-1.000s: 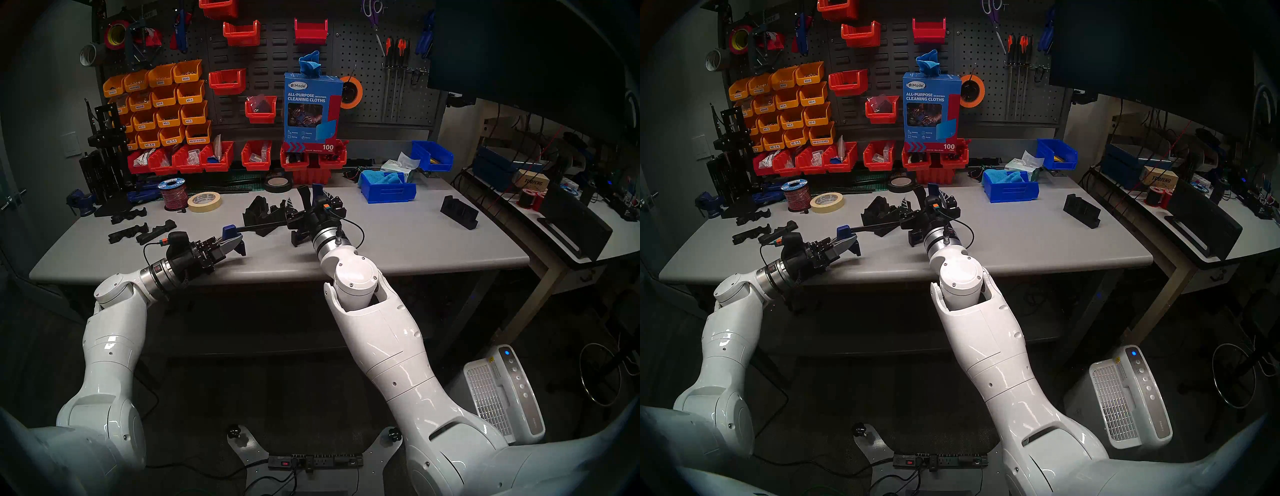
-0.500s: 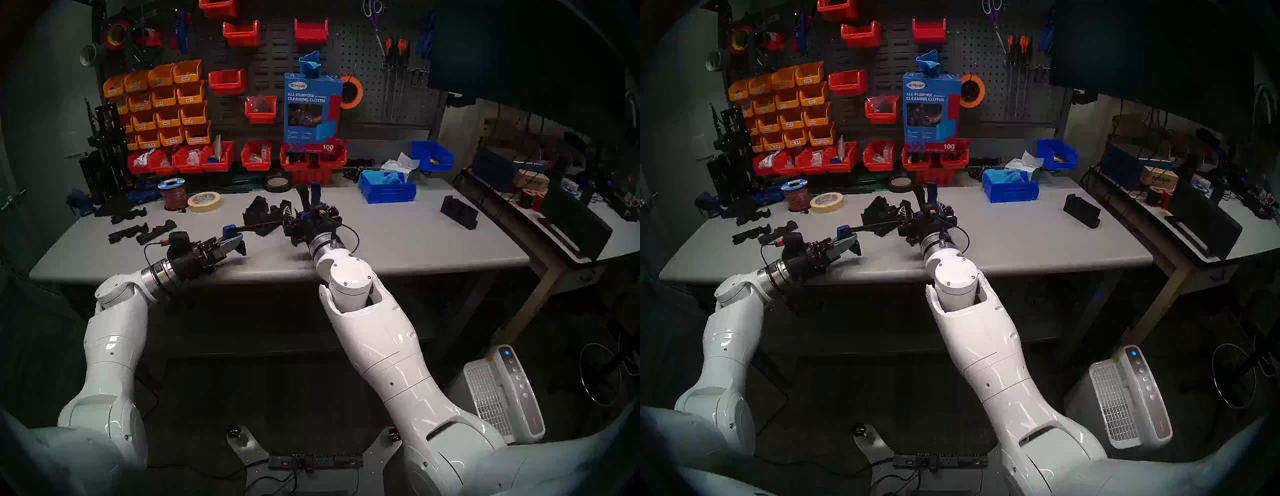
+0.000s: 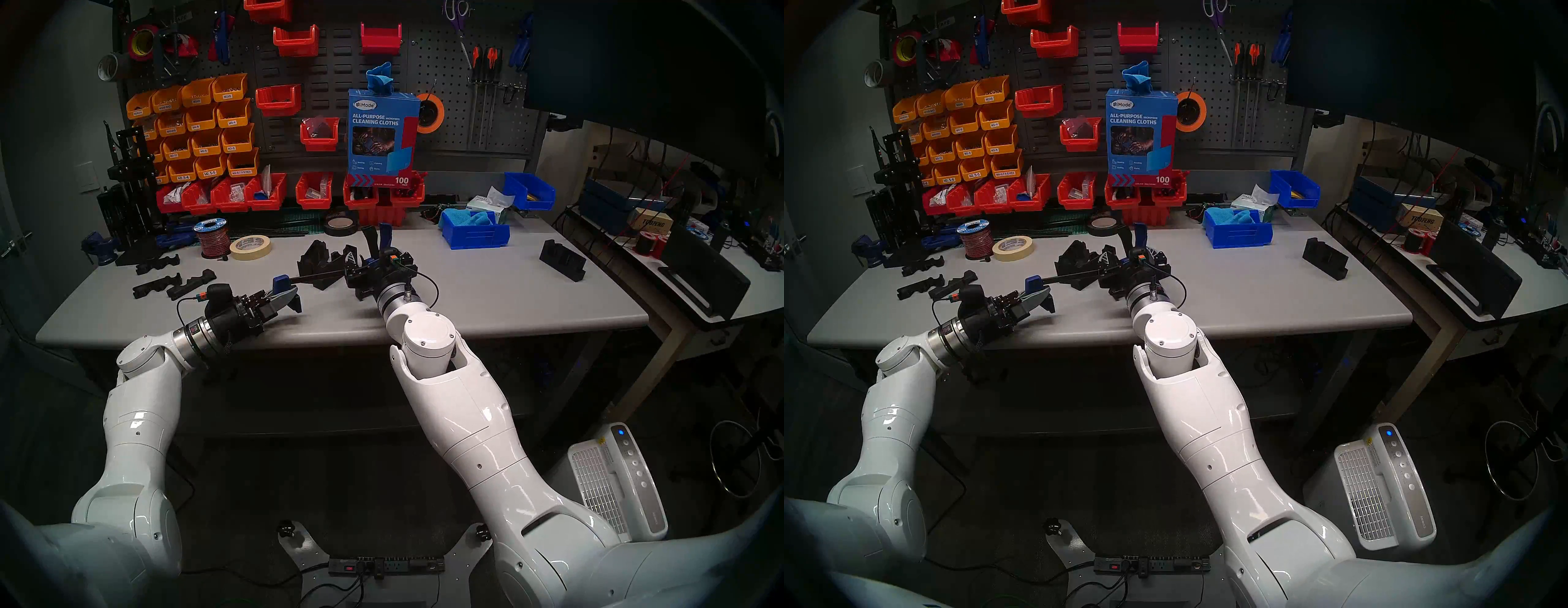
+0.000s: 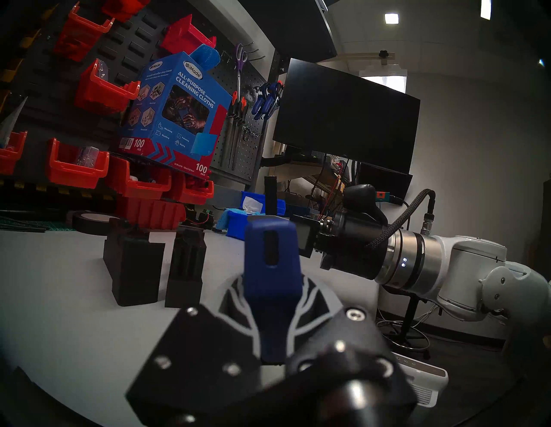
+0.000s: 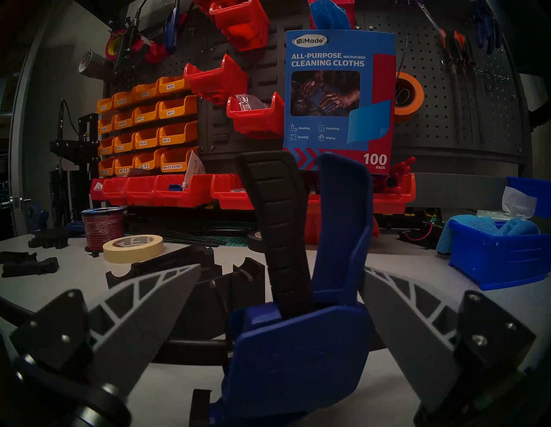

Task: Clamp the two 3D printed pieces together with the clamp

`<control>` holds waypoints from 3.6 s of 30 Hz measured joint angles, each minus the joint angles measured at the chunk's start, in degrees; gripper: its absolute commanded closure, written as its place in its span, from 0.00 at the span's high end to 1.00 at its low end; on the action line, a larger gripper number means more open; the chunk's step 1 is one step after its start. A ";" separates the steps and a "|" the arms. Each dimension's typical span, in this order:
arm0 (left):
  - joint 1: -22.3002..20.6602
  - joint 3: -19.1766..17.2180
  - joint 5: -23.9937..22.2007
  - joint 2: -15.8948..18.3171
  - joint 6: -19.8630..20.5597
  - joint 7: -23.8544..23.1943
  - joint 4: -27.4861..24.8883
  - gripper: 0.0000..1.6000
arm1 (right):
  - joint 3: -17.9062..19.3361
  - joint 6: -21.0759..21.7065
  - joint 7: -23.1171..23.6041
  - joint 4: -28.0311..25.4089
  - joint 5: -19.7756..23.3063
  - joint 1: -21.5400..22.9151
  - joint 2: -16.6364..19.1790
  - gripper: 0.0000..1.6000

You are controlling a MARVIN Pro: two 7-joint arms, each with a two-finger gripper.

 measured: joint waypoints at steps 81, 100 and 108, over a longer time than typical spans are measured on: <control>-0.80 -0.60 1.23 -0.59 0.29 -0.83 -0.32 0.00 | 2.78 8.30 12.38 0.48 7.04 4.81 5.08 0.00; -0.76 -0.74 1.43 -0.55 0.35 -1.18 -0.28 0.00 | 2.67 8.28 11.94 -0.31 7.17 4.22 5.08 0.00; -0.75 -0.82 1.51 -0.53 0.35 -1.35 -0.27 0.00 | 2.70 8.24 11.88 -0.55 7.37 3.97 5.07 0.00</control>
